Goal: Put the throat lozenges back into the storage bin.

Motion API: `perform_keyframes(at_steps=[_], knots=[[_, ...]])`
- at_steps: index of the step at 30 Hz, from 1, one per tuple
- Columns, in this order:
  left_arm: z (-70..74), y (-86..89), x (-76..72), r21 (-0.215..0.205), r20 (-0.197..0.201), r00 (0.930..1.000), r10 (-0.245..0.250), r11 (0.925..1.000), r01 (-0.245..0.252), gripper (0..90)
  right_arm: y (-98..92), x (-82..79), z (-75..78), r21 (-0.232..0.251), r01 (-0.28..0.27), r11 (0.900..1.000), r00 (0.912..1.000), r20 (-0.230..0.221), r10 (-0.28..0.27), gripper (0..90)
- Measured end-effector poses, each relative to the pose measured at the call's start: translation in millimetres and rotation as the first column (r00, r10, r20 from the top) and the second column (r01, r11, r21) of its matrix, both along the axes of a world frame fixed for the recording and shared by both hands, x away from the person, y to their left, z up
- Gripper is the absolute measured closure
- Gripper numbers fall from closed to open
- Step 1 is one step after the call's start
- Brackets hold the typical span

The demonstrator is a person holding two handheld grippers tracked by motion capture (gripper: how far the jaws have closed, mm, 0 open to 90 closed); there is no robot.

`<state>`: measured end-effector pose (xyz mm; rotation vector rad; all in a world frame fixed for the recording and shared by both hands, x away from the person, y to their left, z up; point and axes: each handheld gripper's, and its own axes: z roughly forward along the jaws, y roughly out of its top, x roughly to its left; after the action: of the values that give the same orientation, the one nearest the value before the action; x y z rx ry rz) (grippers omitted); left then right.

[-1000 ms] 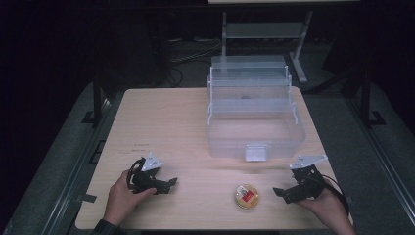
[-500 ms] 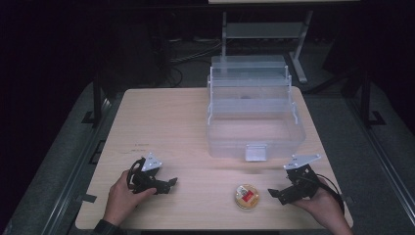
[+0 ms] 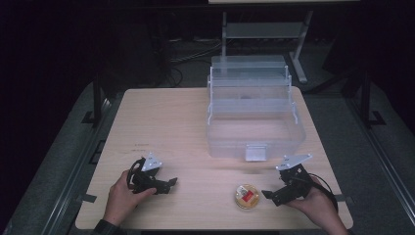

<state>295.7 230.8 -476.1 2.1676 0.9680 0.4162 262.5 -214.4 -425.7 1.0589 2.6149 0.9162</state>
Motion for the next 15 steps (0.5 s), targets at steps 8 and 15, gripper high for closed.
perform_keyframes(at_steps=[8, 15], knots=[[0.0, 0.0, 0.0, 0.0, 0.0, 1.0, 0.0, 1.0, 0.0, 11.0, 9.2, 0.9, -0.8, -0.003, -0.033, 0.999, 0.9995, -0.003, 0.033, 0.4], [0.0, 0.0, 0.0, 0.0, 0.0, 1.0, 0.0, 1.0, 0.0, 10.9, 16.2, 1.1, -0.3, -0.007, -0.055, 0.998, 0.9985, -0.009, 0.055, 0.4]])
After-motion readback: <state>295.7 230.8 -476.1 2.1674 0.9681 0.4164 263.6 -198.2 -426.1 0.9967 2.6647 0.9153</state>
